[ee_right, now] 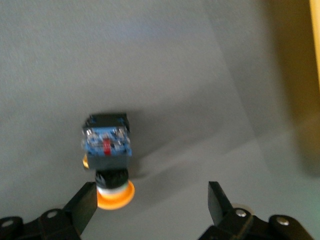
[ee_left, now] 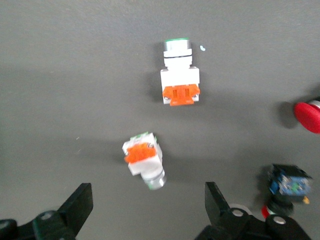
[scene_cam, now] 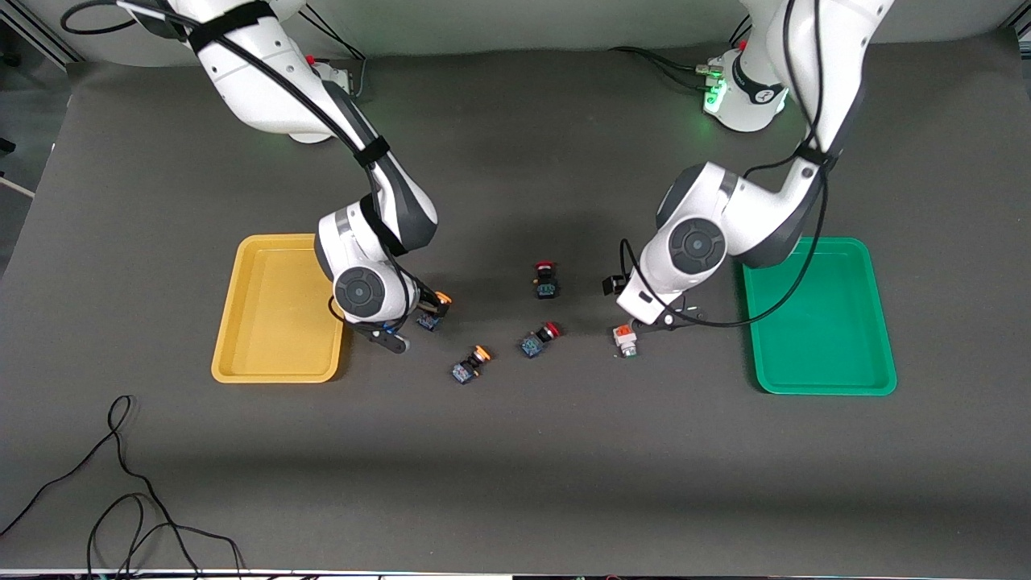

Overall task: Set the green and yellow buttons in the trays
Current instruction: 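Reach the right gripper to a black button while the left gripper reaches an orange button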

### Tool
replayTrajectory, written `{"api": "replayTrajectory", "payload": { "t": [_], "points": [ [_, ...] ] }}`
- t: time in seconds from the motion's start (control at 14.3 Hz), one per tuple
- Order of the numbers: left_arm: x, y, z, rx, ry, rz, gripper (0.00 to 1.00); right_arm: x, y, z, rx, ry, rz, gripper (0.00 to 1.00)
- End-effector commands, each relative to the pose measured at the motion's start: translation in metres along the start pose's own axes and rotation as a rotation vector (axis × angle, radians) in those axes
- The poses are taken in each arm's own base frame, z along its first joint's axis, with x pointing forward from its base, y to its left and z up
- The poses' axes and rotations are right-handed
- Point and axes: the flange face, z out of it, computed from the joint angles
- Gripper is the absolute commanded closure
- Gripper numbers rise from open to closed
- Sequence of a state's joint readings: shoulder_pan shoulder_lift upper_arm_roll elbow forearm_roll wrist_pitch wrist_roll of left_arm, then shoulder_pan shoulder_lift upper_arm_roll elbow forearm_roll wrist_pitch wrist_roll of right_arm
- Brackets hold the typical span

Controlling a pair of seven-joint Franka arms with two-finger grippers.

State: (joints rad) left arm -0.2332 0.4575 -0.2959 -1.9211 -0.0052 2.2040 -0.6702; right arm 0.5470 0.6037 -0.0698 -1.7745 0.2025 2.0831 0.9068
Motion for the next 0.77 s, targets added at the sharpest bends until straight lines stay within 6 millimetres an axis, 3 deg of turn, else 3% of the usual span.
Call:
{"api": "replayTrajectory", "payload": {
  "t": [0.0,0.28,0.35,0.42,0.49,0.56,0.63,0.7],
  "points": [
    [-0.001,-0.006,0.034,-0.003,0.018,-0.021,0.0,0.012,-0.017,-0.009,0.045,0.016,0.035,0.02],
    [0.002,-0.011,0.06,0.01,-0.017,-0.043,0.0,0.014,-0.025,0.019,0.035,0.022,0.031,0.02],
    [0.0,-0.01,0.066,0.015,-0.027,-0.058,0.02,0.015,-0.025,0.021,0.034,0.022,0.032,0.09],
    [0.0,-0.01,0.069,0.018,-0.031,-0.06,0.1,0.015,-0.025,0.022,0.032,0.021,0.032,0.14],
    [0.0,-0.011,0.07,0.021,-0.034,-0.061,0.3,0.015,-0.025,0.025,0.028,0.019,0.033,0.24],
    [0.002,-0.012,0.069,0.02,-0.034,-0.064,0.48,0.016,-0.024,0.026,0.027,0.018,0.033,0.52],
    [0.002,-0.011,0.068,0.022,-0.037,-0.064,0.67,0.016,-0.025,0.025,0.029,0.02,0.033,0.87],
    [0.002,-0.011,0.066,0.021,-0.034,-0.064,0.79,0.017,-0.024,0.021,0.034,0.021,0.035,1.0]
  ]
}}
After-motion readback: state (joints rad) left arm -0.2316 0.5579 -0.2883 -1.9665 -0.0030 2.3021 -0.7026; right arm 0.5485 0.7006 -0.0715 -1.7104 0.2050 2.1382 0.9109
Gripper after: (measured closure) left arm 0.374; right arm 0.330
